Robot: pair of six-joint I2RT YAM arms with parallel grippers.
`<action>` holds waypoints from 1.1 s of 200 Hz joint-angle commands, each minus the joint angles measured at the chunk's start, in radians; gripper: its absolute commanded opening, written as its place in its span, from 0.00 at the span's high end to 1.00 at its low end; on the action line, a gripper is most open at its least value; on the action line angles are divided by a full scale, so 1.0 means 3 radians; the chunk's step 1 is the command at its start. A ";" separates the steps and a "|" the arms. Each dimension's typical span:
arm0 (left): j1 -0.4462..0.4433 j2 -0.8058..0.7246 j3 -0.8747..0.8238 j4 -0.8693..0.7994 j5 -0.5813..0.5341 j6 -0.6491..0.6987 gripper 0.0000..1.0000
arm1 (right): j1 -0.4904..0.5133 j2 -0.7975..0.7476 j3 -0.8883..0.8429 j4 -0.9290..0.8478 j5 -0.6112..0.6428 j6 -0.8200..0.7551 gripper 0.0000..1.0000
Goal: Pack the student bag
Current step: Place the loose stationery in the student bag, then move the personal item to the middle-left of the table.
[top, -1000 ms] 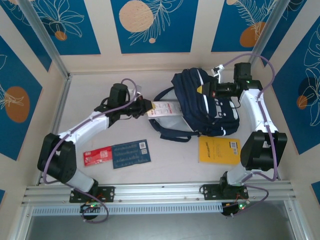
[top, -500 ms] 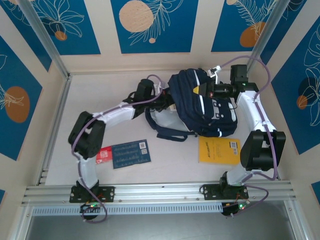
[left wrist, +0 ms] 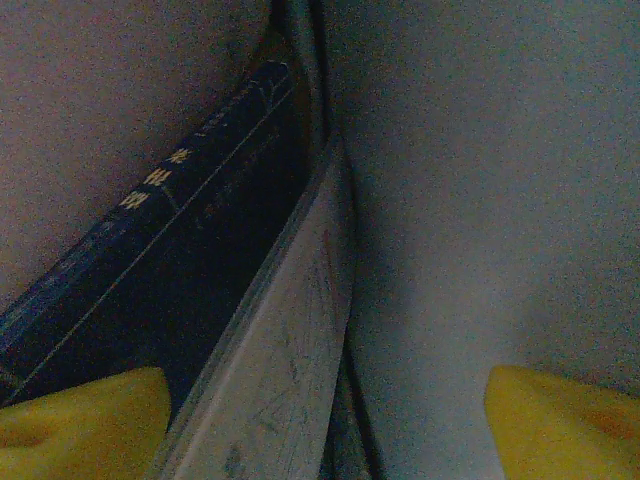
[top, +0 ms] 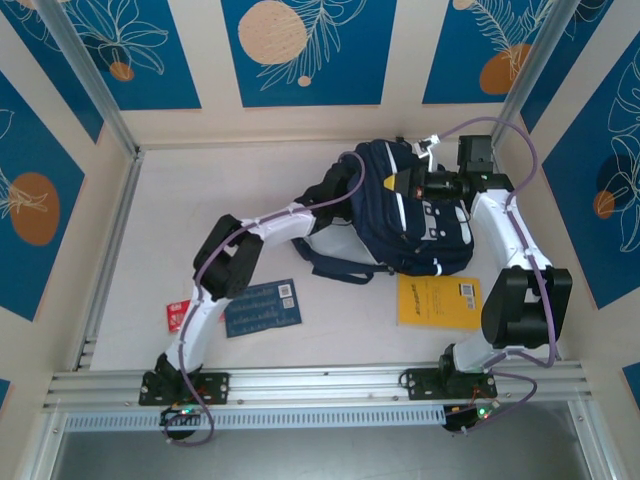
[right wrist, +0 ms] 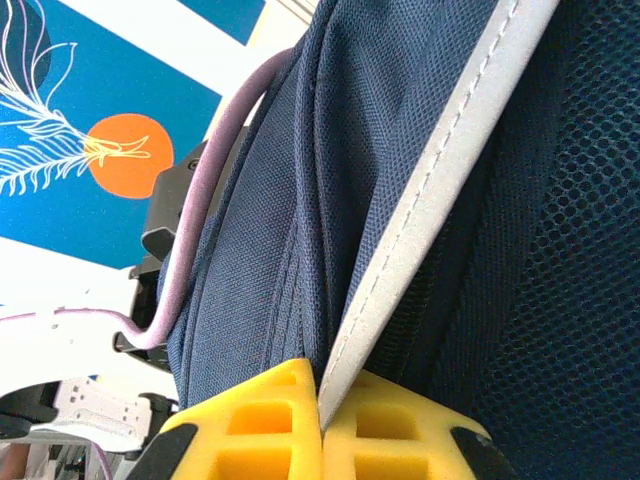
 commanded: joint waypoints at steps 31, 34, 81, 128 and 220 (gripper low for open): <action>0.0226 -0.0770 -0.0631 -0.0241 0.0024 0.0170 0.17 | 0.0011 -0.0299 -0.0009 0.0258 -0.0088 -0.0017 1.00; 0.0234 -0.0797 -0.0671 -0.0243 0.0028 0.0174 0.17 | 0.0005 -0.0312 -0.0025 0.0275 -0.0076 -0.0017 1.00; 0.0426 -0.1235 -0.1077 -0.0705 -0.0046 0.0390 0.17 | -0.0028 -0.0417 -0.0268 0.0491 0.0178 0.0075 1.00; 0.0722 -0.1929 -0.1421 -0.1602 -0.0635 0.0788 0.19 | 0.0268 -0.0429 -0.0442 0.0517 0.1102 0.0012 1.00; 0.1580 -0.3496 -0.2512 -0.3297 -0.1832 0.0694 0.05 | 0.1283 0.0301 0.0002 0.0065 0.3839 0.0130 0.63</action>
